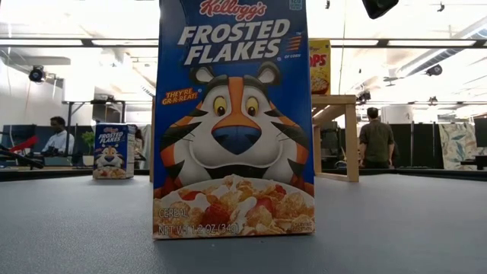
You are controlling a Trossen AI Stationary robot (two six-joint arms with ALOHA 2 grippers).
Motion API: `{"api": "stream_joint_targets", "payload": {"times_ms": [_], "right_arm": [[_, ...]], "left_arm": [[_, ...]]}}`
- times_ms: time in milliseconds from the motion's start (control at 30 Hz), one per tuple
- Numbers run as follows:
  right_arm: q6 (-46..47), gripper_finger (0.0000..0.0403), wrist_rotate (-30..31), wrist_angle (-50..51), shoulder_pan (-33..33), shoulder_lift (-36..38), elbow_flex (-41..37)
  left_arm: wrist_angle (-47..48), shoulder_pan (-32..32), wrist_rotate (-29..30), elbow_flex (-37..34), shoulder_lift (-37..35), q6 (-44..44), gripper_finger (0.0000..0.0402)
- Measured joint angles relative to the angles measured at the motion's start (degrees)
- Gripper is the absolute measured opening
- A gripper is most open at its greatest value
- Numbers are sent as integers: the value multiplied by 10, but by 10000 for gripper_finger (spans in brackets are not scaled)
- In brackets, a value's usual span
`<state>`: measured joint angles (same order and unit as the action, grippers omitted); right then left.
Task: Stack cereal on shelf
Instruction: Put the red cereal box on the shelf aligned with the other red cereal boxes
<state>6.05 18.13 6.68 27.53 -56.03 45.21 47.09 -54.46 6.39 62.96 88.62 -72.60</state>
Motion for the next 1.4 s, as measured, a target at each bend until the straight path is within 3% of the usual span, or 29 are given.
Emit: {"api": "stream_joint_targets", "payload": {"times_ms": [500, 867, 1100, 1400], "right_arm": [[0, 228, 0, 0, 0, 0, -4], [0, 228, 0, 0, 0, 0, -4], [-1, 228, 0, 0, 0, 0, -4], [-3, 228, 16, 0, 0, 0, -4]], "left_arm": [[4, 0, 0, 0, -2, 22, 152], [7, 14, 16, 0, -20, 87, 145], [8, 58, 65, 0, -55, 209, 146], [-12, 175, 126, 0, -133, 451, 146]]}}
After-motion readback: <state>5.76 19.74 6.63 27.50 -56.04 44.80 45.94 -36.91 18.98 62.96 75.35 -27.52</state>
